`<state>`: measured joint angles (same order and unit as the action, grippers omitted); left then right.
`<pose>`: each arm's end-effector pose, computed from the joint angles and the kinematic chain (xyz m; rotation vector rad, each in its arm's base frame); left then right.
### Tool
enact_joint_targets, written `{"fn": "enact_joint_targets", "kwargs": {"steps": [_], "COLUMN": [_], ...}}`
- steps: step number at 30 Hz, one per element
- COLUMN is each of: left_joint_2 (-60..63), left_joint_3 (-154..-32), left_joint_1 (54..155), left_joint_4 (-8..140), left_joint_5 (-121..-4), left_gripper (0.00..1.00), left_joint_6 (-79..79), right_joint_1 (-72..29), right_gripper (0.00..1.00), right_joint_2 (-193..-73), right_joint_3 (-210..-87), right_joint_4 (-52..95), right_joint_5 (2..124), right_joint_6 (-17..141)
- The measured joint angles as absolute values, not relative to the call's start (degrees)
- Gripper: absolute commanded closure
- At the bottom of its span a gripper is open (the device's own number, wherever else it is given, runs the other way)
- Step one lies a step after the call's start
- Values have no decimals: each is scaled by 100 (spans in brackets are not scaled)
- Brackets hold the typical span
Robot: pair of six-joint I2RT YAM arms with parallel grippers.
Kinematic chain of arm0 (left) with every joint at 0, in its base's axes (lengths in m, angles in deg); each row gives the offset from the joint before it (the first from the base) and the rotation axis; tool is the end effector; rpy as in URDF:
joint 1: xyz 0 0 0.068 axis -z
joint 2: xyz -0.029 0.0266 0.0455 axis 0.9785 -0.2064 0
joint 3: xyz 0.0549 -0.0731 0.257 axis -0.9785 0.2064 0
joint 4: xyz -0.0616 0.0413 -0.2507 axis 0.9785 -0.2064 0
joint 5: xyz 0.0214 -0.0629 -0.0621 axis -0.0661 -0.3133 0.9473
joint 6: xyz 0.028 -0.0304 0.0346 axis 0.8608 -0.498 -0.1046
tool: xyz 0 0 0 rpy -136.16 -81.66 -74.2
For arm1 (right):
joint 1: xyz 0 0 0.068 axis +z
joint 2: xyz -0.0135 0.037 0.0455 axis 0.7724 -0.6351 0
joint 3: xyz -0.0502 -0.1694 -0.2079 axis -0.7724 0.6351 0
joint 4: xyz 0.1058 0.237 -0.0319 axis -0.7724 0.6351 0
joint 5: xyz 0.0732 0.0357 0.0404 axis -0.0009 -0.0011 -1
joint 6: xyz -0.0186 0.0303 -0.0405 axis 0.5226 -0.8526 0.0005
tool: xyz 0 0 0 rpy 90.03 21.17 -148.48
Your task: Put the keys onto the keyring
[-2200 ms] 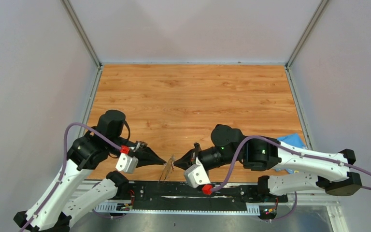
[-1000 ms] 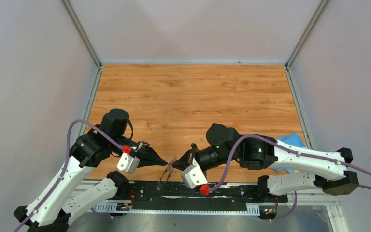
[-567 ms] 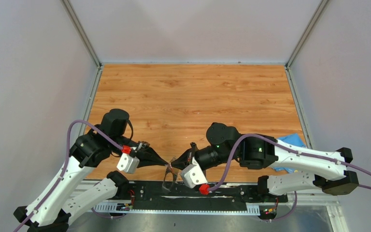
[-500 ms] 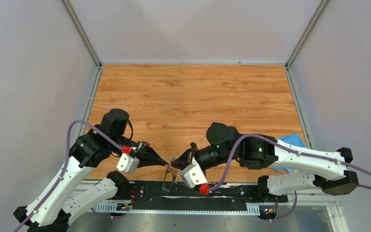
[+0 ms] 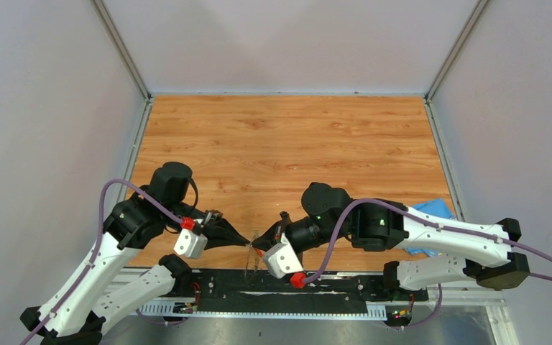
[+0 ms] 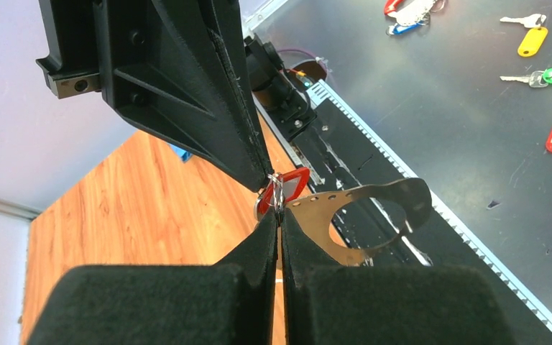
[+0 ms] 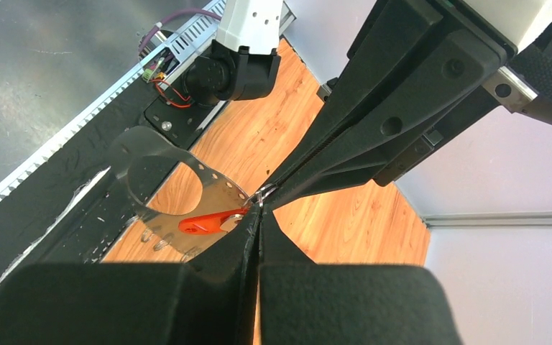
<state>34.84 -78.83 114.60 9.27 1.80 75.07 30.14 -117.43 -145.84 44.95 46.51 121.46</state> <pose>0.0670 -0.0920 0.3636 1.7702 0.6644 -1.0776 0.0254 0.2468 0.4143 -1.8414 0.4636 0.7316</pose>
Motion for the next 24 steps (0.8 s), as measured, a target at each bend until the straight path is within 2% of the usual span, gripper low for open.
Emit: {"fn": "enact_joint_targets", "kwargs": {"steps": [24], "left_joint_2": [3509], "left_joint_3": [-7883], "left_joint_1": [11460], "left_joint_4": [916], "left_joint_5": [53], "left_gripper": [100], "left_joint_6": [7582], "right_joint_1": [3014], "right_gripper": [100], "right_joint_2": [-11896], "right_joint_3": [-14776], "right_joint_4": [4451], "right_joint_5": [4765], "right_joint_6": [11956]}}
